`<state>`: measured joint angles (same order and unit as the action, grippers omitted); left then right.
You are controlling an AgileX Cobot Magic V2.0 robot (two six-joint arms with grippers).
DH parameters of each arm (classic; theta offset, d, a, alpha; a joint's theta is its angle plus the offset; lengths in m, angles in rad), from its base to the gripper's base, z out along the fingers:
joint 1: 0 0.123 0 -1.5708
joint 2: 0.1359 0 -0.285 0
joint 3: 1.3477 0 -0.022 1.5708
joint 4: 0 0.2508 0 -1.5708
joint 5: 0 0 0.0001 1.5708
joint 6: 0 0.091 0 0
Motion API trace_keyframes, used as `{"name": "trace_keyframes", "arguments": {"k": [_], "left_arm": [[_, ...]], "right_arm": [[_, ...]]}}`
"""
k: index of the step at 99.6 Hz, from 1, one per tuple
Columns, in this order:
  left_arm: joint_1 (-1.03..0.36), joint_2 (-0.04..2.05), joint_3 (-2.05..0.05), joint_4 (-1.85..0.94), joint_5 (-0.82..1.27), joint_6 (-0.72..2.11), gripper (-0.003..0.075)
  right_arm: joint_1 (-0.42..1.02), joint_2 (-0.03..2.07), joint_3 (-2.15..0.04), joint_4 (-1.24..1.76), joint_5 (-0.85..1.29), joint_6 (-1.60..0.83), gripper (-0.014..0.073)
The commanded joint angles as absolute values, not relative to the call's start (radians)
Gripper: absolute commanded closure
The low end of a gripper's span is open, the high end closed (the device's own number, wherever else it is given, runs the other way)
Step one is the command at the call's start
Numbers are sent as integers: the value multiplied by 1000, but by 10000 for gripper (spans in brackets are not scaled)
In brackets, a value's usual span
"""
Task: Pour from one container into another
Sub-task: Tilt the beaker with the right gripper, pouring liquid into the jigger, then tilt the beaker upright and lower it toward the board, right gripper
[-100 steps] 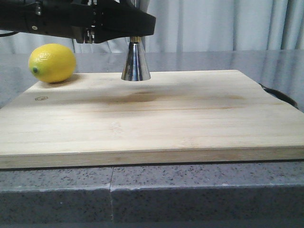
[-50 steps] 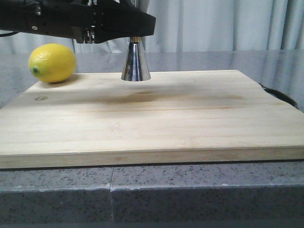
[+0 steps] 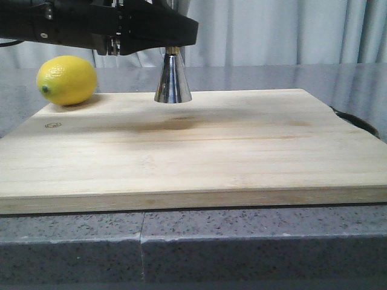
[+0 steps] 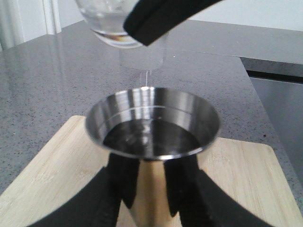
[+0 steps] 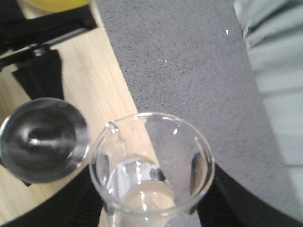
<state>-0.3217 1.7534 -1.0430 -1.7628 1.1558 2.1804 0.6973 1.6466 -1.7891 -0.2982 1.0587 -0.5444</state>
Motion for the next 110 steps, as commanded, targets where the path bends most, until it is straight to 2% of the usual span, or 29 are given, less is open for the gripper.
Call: {"name": "trace_keyframes", "arguments": {"k": [1, 19, 34, 53, 70, 93, 110], "left_arm": [[-332, 1714, -1073, -1849, 1256, 2173, 498], [-332, 1714, -1073, -1849, 1256, 2173, 498], [-332, 1714, -1073, -1849, 1256, 2173, 498], [-332, 1714, -1073, -1849, 1256, 2173, 498], [-332, 1714, -1073, -1849, 1256, 2173, 498], [-332, 1714, -1073, -1849, 1256, 2173, 498], [-332, 1714, -1073, -1849, 1256, 2173, 498]], "right_arm": [[655, 1580, -1822, -222, 995, -486, 314], [553, 1504, -1728, -100, 882, -383, 314], [470, 1421, -1553, -76, 731, -294, 314], [403, 1305, -1257, 18, 385, -260, 314], [392, 1257, -999, 99, 38, -260, 314], [392, 1268, -760, 117, -259, -260, 314], [392, 1321, -690, 182, -412, -260, 314]]}}
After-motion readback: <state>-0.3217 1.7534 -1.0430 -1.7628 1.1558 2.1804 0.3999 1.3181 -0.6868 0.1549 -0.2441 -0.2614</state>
